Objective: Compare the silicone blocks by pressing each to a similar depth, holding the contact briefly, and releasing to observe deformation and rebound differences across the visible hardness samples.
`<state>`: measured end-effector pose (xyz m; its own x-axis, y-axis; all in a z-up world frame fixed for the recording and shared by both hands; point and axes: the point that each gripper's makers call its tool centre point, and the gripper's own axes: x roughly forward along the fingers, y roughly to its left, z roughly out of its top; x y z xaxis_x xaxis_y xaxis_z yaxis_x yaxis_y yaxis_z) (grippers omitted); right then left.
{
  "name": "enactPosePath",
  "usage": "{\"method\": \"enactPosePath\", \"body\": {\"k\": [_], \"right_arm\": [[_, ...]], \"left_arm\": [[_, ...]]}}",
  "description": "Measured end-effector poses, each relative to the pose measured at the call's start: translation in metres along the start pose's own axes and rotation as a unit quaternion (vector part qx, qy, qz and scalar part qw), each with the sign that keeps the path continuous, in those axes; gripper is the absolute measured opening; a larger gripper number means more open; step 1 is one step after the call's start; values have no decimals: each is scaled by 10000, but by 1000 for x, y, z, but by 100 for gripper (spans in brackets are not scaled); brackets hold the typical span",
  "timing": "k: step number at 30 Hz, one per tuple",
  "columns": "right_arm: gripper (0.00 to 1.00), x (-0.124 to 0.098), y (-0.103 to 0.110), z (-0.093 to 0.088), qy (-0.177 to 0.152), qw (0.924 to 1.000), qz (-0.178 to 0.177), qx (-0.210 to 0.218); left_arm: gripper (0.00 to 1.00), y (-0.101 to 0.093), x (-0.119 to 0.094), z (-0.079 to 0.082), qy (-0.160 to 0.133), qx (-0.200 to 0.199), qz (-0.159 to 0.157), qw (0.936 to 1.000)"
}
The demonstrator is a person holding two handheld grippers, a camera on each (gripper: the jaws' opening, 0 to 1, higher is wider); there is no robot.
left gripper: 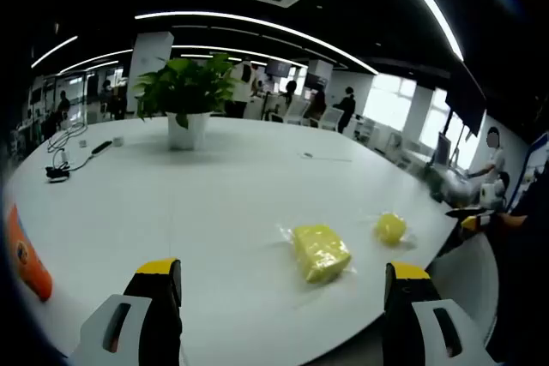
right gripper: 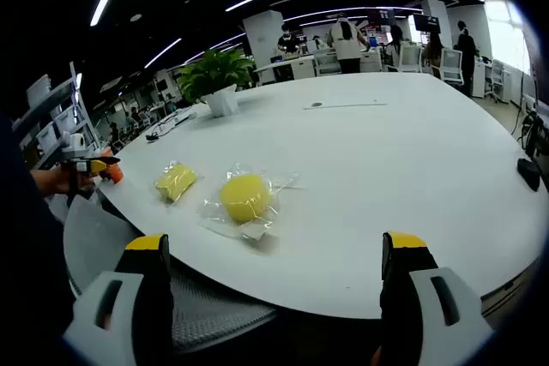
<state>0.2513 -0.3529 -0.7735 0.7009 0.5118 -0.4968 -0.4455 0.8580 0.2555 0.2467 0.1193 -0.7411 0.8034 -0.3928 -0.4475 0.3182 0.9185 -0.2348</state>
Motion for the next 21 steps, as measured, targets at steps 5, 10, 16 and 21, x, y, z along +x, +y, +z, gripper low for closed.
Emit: {"method": "enactPosePath", "body": {"k": [5,10,16,21], "right_arm": [[96,1,-1,1,11,10000,10,4],[96,3,0,3,-4,10000,40,-30],[96,1,-2,4,-55,9999,-22,-137],[96,3,-2,5,-59,9999,-4,-155]], "left_arm": [[100,-2,-1,1,44,51,-27,10000],[100,0,-1,5,-5,56,9,10000],[100,-9,2,0,78,203,-106,9997],[100,-4,1,-2,85,145,-64,9998]]}}
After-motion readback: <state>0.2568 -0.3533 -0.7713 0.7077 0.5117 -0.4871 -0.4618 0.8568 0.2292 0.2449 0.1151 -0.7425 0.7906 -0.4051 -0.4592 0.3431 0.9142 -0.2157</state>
